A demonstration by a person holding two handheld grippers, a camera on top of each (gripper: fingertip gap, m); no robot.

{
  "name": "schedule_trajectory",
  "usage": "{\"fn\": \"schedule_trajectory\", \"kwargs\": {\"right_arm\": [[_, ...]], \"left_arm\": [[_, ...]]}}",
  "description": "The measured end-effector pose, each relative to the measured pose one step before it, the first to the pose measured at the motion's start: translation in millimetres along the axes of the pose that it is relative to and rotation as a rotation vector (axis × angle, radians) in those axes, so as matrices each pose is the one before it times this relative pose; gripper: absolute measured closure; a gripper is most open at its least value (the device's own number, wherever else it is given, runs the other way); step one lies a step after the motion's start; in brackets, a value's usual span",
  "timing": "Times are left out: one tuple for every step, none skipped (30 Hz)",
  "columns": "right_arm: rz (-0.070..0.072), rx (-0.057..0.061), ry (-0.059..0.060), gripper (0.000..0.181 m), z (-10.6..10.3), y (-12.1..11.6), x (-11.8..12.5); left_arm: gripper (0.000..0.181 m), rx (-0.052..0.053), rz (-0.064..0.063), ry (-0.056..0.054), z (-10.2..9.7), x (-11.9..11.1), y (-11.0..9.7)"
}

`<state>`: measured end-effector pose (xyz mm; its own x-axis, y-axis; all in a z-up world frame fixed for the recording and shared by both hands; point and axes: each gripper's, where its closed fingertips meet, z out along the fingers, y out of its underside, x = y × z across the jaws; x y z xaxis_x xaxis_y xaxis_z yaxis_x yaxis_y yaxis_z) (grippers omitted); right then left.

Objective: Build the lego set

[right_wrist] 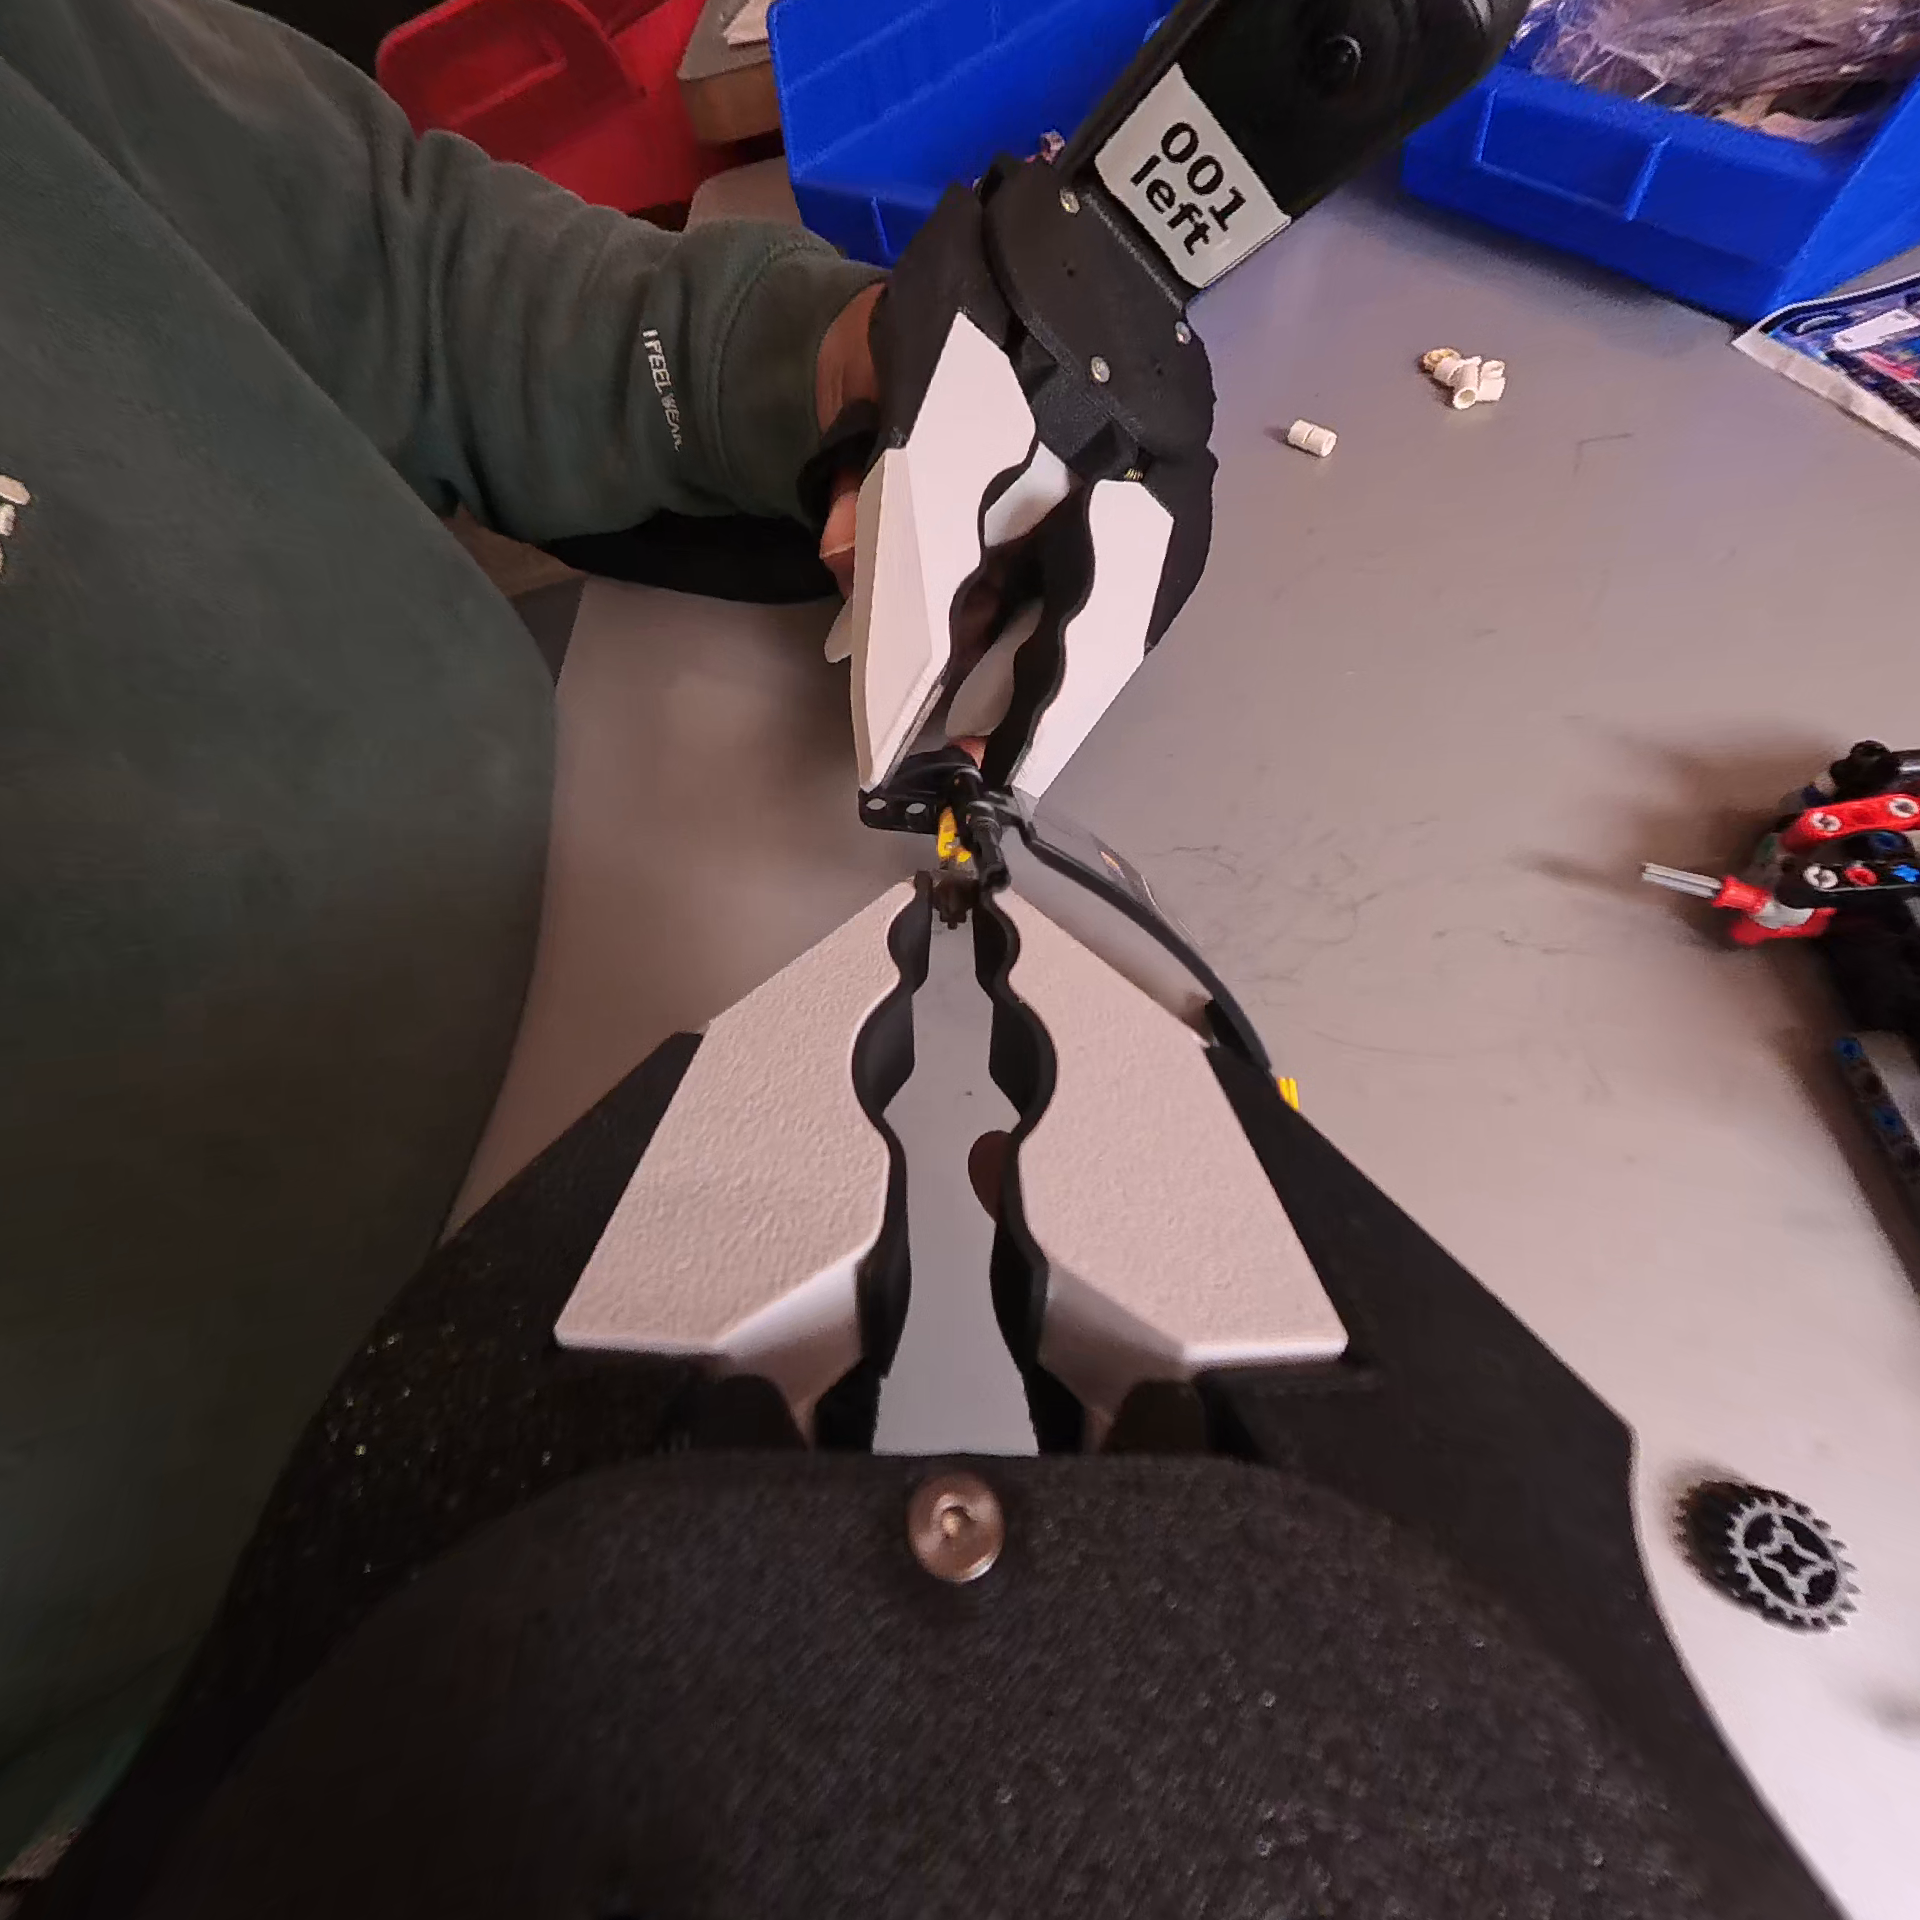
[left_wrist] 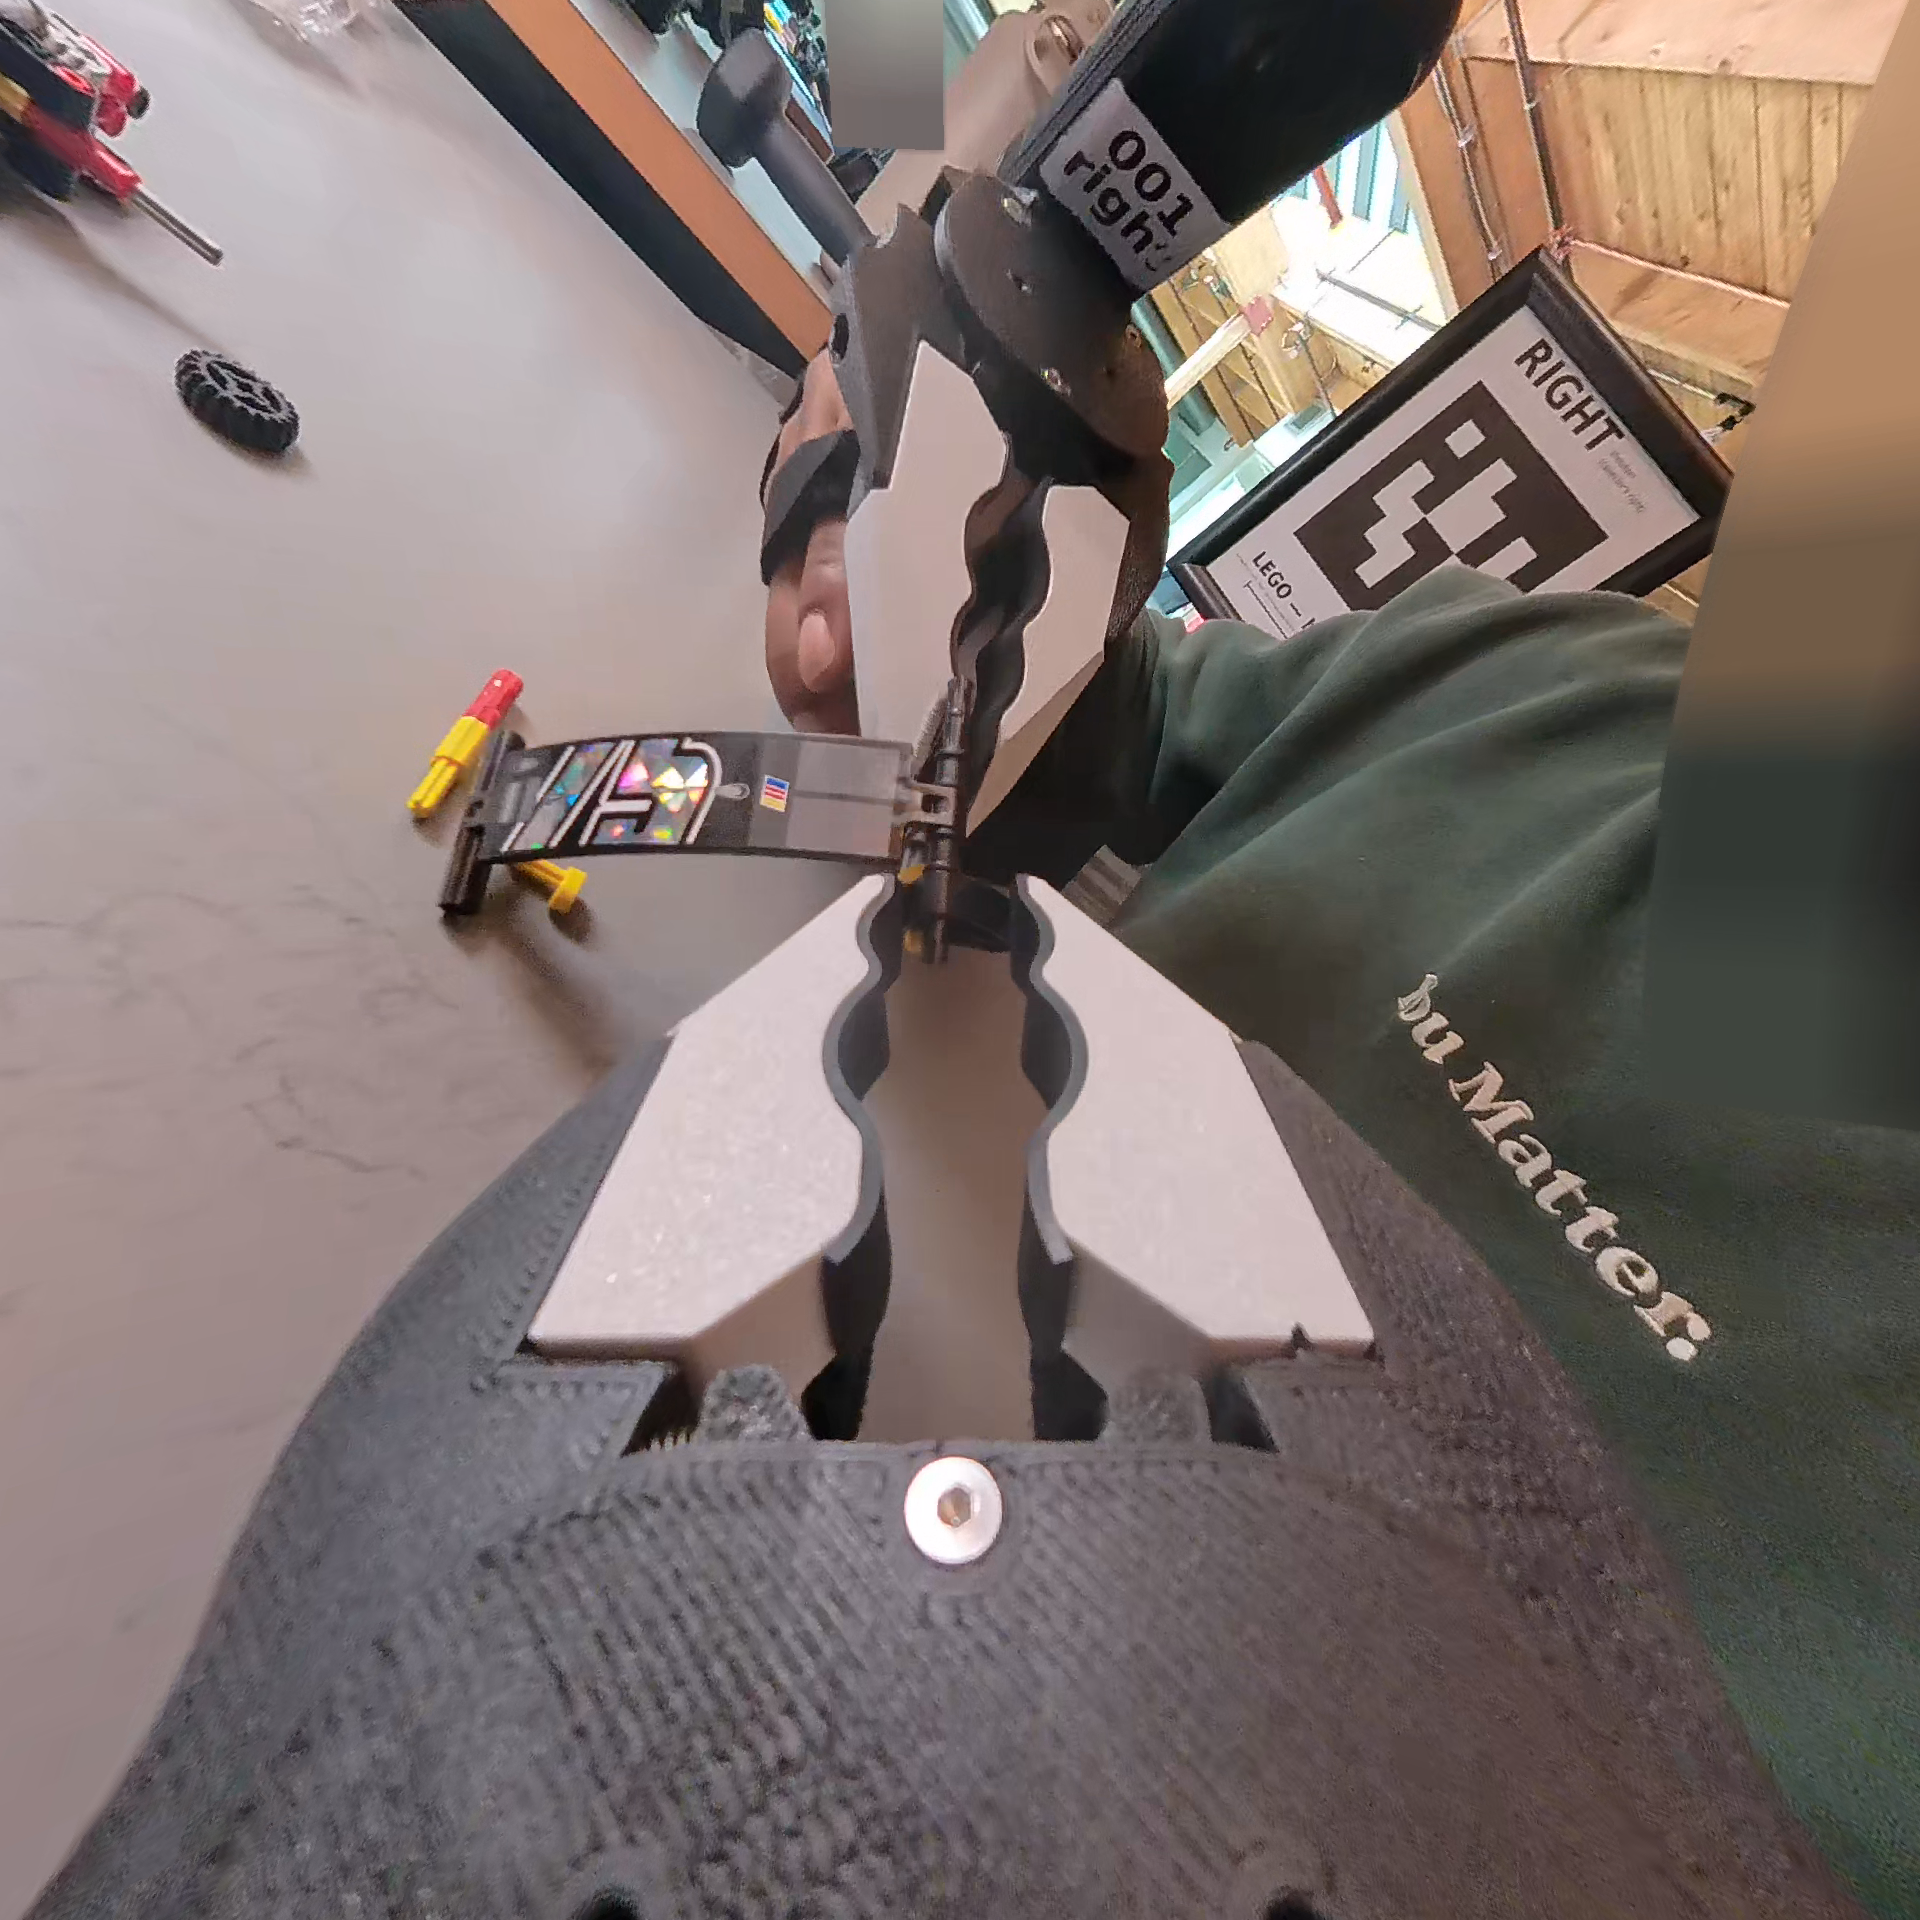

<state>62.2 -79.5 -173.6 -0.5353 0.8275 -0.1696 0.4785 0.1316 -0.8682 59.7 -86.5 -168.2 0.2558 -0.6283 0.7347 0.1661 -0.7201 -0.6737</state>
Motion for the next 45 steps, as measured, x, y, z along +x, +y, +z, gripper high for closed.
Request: {"fn": "schedule_trajectory", "kwargs": {"right_arm": [[-0.0063, -0.0059, 0.0022, 0.177, 0.39, -0.17, 0.11], [-0.0042, 0.0, 0.0005, 0.177, -0.16, -1.11, -0.04], [0.0003, 0.0041, 0.0032, 0.177, -0.27, -1.54, 0.46], [0.002, -0.0009, 0.0014, 0.177, -0.18, -0.8, 0.5], [-0.0002, -0.0032, -0.0025, 0.177, 0.04, -0.17, -0.3], [-0.0026, 0.0012, -0.0022, 0.177, -0.19, -0.44, -0.38], [0.0028, 0.0072, -0.0026, 0.177, -0.4, -1.05, -0.18], [0.0063, 0.0052, -0.0042, 0.177, -0.19, -0.49, -0.1], [0.0028, 0.0054, -0.003, 0.177, -0.04, -0.08, -0.04], [0.0008, 0.003, -0.0068, 0.177, -0.05, 0.12, -0.77], [0.0018, 0.0053, -0.0071, 0.177, 0.12, -0.21, -0.89], [0.0034, -0.0002, -0.0032, 0.177, 0.07, 0.34, -0.18], [-0.0019, -0.0017, 0.0022, 0.177, 0.0, 0.53, 0.36], [-0.0031, 0.005, 0.0012, 0.177, -0.17, -0.5, 0.13], [0.0027, 0.0078, -0.0013, 0.177, -0.32, -0.76, 0.09], [0.0008, 0.0039, -0.0012, 0.177, -0.19, -0.16, 0.14], [-0.0055, 0.0018, -0.001, 0.177, 0.05, 0.41, -0.01], [-0.0059, 0.0026, -0.0046, 0.177, -0.04, 0.33, -0.85], [-0.004, 0.0012, -0.0076, 0.177, 0.01, 0.39, -1.15], [-0.0053, -0.0021, -0.0028, 0.177, 0.02, 0.87, -0.48], [-0.0051, 0.0007, -0.0039, 0.177, 0.11, 0.43, -0.72], [-0.0018, 0.0052, -0.0083, 0.177, -0.11, -0.2, -1.47], [0.0014, 0.0079, -0.009, 0.177, -0.36, -0.68, -1.34], [-0.0002, 0.0092, -0.0142, 0.177, -0.13, -0.78, -2.25], [0.0002, 0.0021, -0.016, 0.177, 0.41, 0.33, -2.64], [-0.0074, -0.0076, -0.005, 0.177, 0.76, 1.7, -1.16], [-0.009, -0.0004, 0.0026, 0.177, 0.51, 0.39, -0.18], [0.0005, 0.0098, 0.0006, 0.178, -0.05, -1.27, 0.09], [0.0029, 0.012, 0.0011, 0.178, -0.18, -1.41, 0.26], [-0.0055, 0.0032, 0.0047, 0.178, 0.34, -0.16, 0.45], [-0.013, -0.0004, 0.0064, 0.177, 1.05, 0.52, -0.23], [-0.0067, 0.0101, 0.0108, 0.177, 0.98, -0.63, 0.54], [-0.0002, 0.0203, 0.0206, 0.177, 0.3, -1.66, 2.91], [0.0043, 0.0242, 0.019, 0.177, 0.18, -1.66, 3.18], [0.0056, 0.0144, 0.0117, 0.177, 0.66, -0.46, 2.46], [0.0005, 0.0135, 0.0144, 0.177, 0.44, -0.91, 3.03], [0.0088, 0.018, 0.01, 0.177, 0.06, -2.32, 2.9], [0.0184, 0.0187, -0.0037, 0.177, -0.1, -3.12, 1.54], [0.0139, 0.0148, -0.0066, 0.177, -0.02, -2.36, 0.92], [0.0052, 0.0098, 0.0011, 0.177, 0.18, -1.1, 1.39], [0.008, 0.0149, -0.0007, 0.177, -0.1, -1.52, 0.75], [0.0141, 0.0156, -0.0097, 0.177, -0.42, -1.54, -0.55], [0.0122, 0.0166, -0.0029, 0.177, -0.93, -1.59, 0.51], [0.0087, 0.0137, 0.0026, 0.177, -1.17, -1.34, 1.12], [0.0088, 0.0064, -0.0014, 0.177, -0.94, -0.42, 0.58]], "left_arm": [[0.163, 0.0002, -0.0007, -0.0012, -0.13, -0.17, 0.24], [0.163, 0.002, -0.0049, 0.0038, -0.21, 0.48, -0.08], [0.163, 0.0007, -0.0046, 0.0051, 0.06, 0.89, 0.04], [0.163, -0.0005, -0.0018, 0.0011, 0.37, 0.39, 0.0], [0.163, -0.0015, 0.0006, -0.0012, 0.32, 0.13, 0.24], [0.163, 0.0013, -0.0005, 0.0008, 0.16, 0.23, -0.09], [0.163, 0.0039, -0.0034, 0.0035, -0.03, 0.56, -0.4], [0.163, 0.0042, -0.0043, 0.0037, -0.04, 0.44, -0.54], [0.163, 0.0027, -0.0034, 0.0021, -0.13, 0.0, -0.2], [0.163, 0.0008, -0.0027, 0.0012, 0.24, -0.05, 0.02], [0.163, -0.0009, -0.0024, 0.0015, 0.41, -0.03, 0.38], [0.163, -0.0021, -0.0032, -0.0008, 0.54, -0.31, 0.51], [0.163, 0.0019, -0.0043, -0.0012, 0.17, -0.6, -0.05], [0.164, 0.0045, -0.006, 0.0029, 0.1, -0.12, -0.49], [0.164, 0.0062, -0.0064, 0.0045, -0.12, 0.21, -0.77], [0.164, 0.0045, -0.0075, 0.0038, 0.03, -0.13, -0.47], [0.164, 0.0024, -0.0079, 0.0042, 0.17, -0.05, -0.06], [0.164, 0.0007, -0.0079, 0.0063, 0.3, 0.28, 0.37], [0.165, -0.0005, -0.0072, 0.0049, 0.59, 0.2, 0.56], [0.165, -0.0005, -0.0041, -0.0004, 0.59, -0.34, 0.62], [0.165, -0.0007, -0.0002, -0.0006, 0.5, 0.03, 0.37], [0.166, -0.0019, 0.0014, 0.0024, 0.44, 0.86, 0.39], [0.166, 0.0004, 0.002, 0.0039, 0.63, 1.41, 0.06], [0.166, 0.0003, 0.0024, 0.0066, 0.62, 1.91, -0.04], [0.167, -0.0064, 0.0038, 0.0035, 1.01, 1.19, 0.96], [0.168, -0.009, 0.0043, -0.0053, 0.84, -0.32, 1.48], [0.168, -0.0018, -0.0023, -0.0031, 0.37, -0.57, 0.65], [0.169, 0.0108, -0.0095, 0.0055, -0.32, 0.22, -1.22], [0.169, 0.0118, -0.0076, 0.0041, -0.61, 0.35, -1.6], [0.17, 0.0066, -0.0019, -0.0024, -0.23, -0.44, -0.88], [0.172, 0.0053, -0.0014, -0.0012, -0.23, -0.28, -0.68], [0.174, 0.0136, -0.0062, 0.0048, -1.0, 0.32, -1.93], [0.175, 0.022, -0.0056, 0.0018, -1.76, 0.05, -3.42], [0.175, 0.0181, -0.0001, -0.0018, -1.78, -0.29, -3.38], [0.175, 0.011, 0.0078, -0.0056, -1.42, -0.6, -2.52], [0.176, 0.0152, 0.0104, -0.0058, -1.64, -0.49, -3.39], [0.176, 0.0192, 0.0124, -0.0023, -1.76, 0.57, -4.23], [0.176, 0.0096, 0.018, -0.0025, -1.3, 1.33, -3.11], [0.176, 0.0007, 0.024, -0.0106, -1.02, 0.75, -1.77], [0.175, 0.0017, 0.0255, -0.0155, -0.94, 0.05, -1.37], [0.174, 0.0045, 0.0213, -0.0074, -1.11, 0.97, -1.18], [0.171, 0.0059, 0.0148, 0.0028, -1.52, 1.97, -1.2], [0.167, 0.0058, 0.0117, 0.0014, -2.0, 1.42, -1.27], [0.164, -0.0011, 0.0159, -0.0011, -2.06, 0.94, -0.42], [0.161, -0.0079, 0.0162, -0.0022, -1.38, 0.78, 0.58]]}}
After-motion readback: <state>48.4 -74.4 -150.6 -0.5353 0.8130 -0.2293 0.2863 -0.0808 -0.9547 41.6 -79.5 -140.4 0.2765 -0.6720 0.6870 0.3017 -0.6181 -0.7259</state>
